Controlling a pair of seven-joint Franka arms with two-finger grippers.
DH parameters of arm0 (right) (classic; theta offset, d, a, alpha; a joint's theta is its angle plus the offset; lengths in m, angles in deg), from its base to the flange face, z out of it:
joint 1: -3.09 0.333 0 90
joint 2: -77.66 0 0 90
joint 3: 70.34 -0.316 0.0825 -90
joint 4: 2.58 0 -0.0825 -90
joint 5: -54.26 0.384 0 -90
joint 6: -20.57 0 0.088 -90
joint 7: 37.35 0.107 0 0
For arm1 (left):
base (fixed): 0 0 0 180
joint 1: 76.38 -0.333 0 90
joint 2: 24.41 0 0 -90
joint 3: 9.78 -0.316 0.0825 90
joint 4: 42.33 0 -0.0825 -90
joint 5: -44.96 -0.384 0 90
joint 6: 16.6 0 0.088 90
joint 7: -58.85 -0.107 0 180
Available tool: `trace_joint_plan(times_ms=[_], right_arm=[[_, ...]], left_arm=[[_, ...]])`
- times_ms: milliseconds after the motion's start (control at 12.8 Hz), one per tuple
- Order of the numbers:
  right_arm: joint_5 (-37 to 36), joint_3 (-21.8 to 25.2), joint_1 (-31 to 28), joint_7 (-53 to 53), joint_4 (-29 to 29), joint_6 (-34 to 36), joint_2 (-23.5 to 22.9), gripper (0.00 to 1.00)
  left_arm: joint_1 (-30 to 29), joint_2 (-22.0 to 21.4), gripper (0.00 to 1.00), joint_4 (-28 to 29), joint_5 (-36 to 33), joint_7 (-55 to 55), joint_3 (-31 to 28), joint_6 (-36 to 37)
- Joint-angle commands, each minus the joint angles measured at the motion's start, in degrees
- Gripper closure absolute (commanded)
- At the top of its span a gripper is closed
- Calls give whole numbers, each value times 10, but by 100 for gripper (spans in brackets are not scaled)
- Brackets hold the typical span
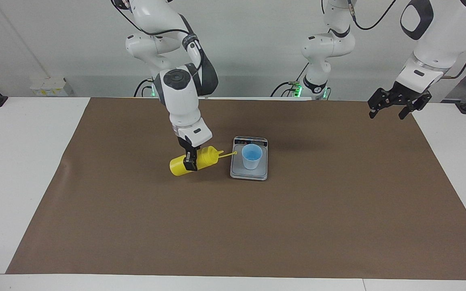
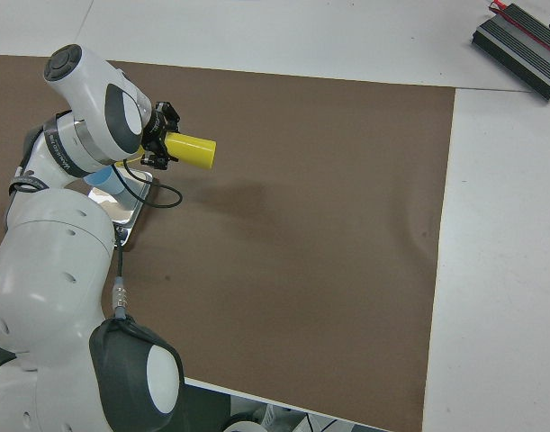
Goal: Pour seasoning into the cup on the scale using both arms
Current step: 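Tilt the bottle over the cup on the scale with the right gripper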
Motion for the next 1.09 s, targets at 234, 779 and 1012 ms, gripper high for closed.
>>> trace_joint_plan(times_ms=[234, 779, 1012], right_arm=[[-157, -18, 57, 10, 155, 133, -114, 100], [-257, -18, 105, 26, 164, 127, -116, 100], [-283, -20, 124, 49, 158, 122, -115, 100]], left_arm=[[-9, -16, 0, 13, 5, -6, 2, -1], [-8, -16, 0, 13, 5, -6, 2, -1], [-8, -16, 0, 13, 5, -6, 2, -1]])
